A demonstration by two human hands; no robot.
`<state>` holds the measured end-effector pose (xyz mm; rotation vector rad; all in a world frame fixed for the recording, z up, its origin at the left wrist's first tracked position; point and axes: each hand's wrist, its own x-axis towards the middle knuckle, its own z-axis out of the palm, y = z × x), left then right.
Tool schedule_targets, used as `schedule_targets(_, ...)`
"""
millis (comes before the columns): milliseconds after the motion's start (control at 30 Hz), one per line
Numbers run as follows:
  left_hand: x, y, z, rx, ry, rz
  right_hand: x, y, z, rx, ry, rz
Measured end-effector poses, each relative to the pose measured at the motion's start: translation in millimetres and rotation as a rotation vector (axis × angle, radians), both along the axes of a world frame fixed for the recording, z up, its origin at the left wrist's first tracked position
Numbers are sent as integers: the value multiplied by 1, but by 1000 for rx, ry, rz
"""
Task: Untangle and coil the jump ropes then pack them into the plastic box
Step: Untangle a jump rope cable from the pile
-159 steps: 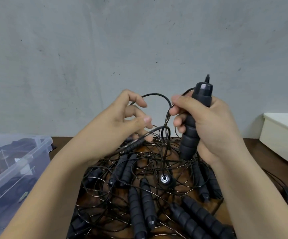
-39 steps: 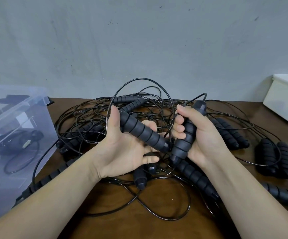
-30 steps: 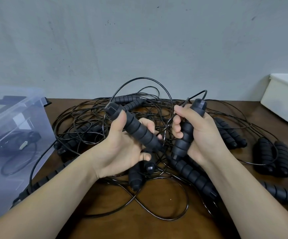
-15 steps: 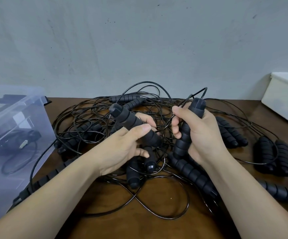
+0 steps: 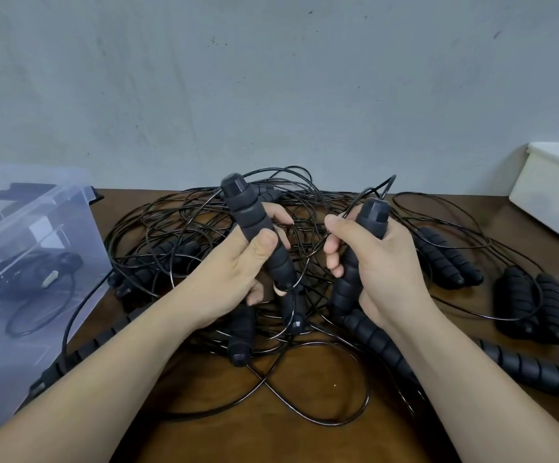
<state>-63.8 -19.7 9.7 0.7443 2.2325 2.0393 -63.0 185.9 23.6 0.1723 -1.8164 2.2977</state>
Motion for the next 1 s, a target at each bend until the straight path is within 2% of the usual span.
schedule_targets(200,-4,-2,0,-188,62,98,-1,0,-3,16,4,4)
schedule_targets(367,-5,1,3,-200,211,279,-2,-1,-4,-2,6,-25)
schedule_targets(500,-6,2,-3,-120,100,179,-3,0,-3,-32,-8,-23)
schedule_targets(600,-9,6,2,-14,68,207,-3,1,-2,-55,-15,-41)
schedule_targets(700,-22,4,15,98,-128,280,-4,3,1,-84,-22,-42)
schedule_targets(733,-22,1,15,80,-85,271,-4,4,2,-93,-25,-35)
schedule_targets(833,-3,-3,11,-111,299,225,-5,5,3,-112,-48,-9)
schedule_targets(867,3,-3,9,-176,374,209,-4,5,2,-115,-58,-3)
schedule_targets(933,6,0,9,-258,380,182,-5,4,1,-107,-76,3)
schedule_targets(1000,4,0,10,-268,204,62,-5,4,2,-103,-97,10)
